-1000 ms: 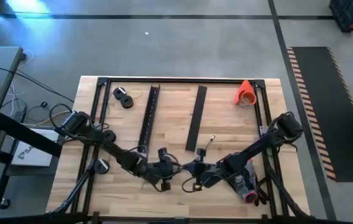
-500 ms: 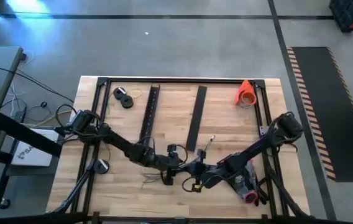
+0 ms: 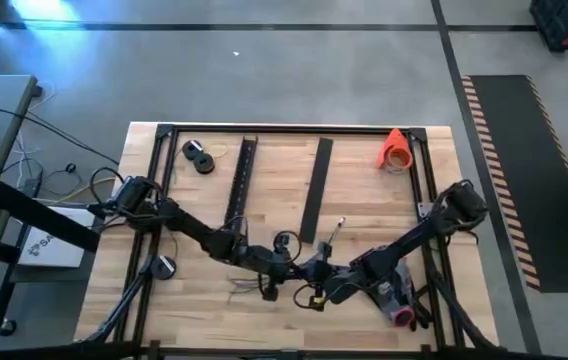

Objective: Ziptie cables
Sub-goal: Wrap the cable wires using zip tie

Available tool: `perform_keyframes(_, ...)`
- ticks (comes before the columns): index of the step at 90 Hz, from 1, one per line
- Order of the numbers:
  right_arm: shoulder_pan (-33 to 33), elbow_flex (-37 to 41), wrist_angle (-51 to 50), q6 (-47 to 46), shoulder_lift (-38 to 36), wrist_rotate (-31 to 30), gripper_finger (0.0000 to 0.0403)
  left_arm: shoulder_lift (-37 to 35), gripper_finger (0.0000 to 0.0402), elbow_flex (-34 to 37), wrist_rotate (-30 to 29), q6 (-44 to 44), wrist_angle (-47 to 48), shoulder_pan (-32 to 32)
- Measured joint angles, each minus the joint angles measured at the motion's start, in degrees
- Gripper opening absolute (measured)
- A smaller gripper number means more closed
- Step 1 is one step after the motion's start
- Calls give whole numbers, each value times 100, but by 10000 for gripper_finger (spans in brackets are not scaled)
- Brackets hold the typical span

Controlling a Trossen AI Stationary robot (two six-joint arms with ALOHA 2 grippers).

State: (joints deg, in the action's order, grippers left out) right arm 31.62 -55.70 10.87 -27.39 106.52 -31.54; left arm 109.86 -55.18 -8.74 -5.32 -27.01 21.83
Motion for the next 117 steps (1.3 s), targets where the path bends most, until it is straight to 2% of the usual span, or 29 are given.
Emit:
perform_keyframes(19,0,-4,-15,-340,0,35,1,0,51,0,129,28,6,12)
perform_keyframes(38,41,-140,-228,-438,0,272,43,0,50,-7,203,-46,47,32)
perform_keyframes(47,101,-392,-826,-521,-8,278,48,0,50,-7,194,-52,89,36)
perform_keyframes(61,175,-977,-2163,-829,-13,143,27,-11,48,-31,108,66,58,34)
perform_keyframes(72,170,-1300,-2842,-1012,-13,256,29,-11,48,-33,47,118,64,28)
perform_keyframes(100,209,-1500,-3464,-1007,-20,267,97,2,42,20,158,153,489,56)
perform_keyframes(117,256,-1449,-3496,-1176,-22,170,163,-2,24,7,90,114,734,38)
